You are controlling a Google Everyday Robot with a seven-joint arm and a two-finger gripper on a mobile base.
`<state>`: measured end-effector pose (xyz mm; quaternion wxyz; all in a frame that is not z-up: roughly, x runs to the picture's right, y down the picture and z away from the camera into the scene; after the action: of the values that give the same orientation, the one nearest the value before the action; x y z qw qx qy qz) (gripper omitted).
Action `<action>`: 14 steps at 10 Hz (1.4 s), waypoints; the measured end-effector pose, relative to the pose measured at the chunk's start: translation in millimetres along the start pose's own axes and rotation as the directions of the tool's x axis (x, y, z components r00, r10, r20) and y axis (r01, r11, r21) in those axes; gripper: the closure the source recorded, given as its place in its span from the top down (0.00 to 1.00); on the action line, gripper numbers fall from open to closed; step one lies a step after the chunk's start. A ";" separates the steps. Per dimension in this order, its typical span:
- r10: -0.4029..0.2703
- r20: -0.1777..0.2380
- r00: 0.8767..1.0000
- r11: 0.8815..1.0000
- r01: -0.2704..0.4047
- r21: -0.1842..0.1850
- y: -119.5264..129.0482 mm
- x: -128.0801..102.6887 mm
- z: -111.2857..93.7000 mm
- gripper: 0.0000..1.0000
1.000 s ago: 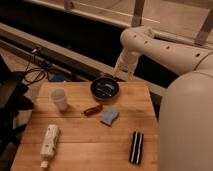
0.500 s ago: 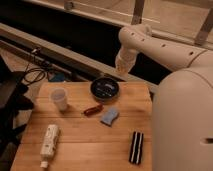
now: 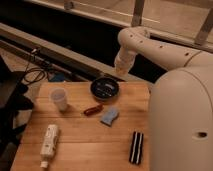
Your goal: Push the ceramic bowl across the table
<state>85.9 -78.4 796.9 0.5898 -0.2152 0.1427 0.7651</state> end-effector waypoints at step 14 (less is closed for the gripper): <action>0.059 -0.013 0.998 0.998 -0.059 -0.022 0.0 -6.7 14.8 0.18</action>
<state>85.0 -77.1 813.0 0.5637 -0.2223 0.1439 0.7824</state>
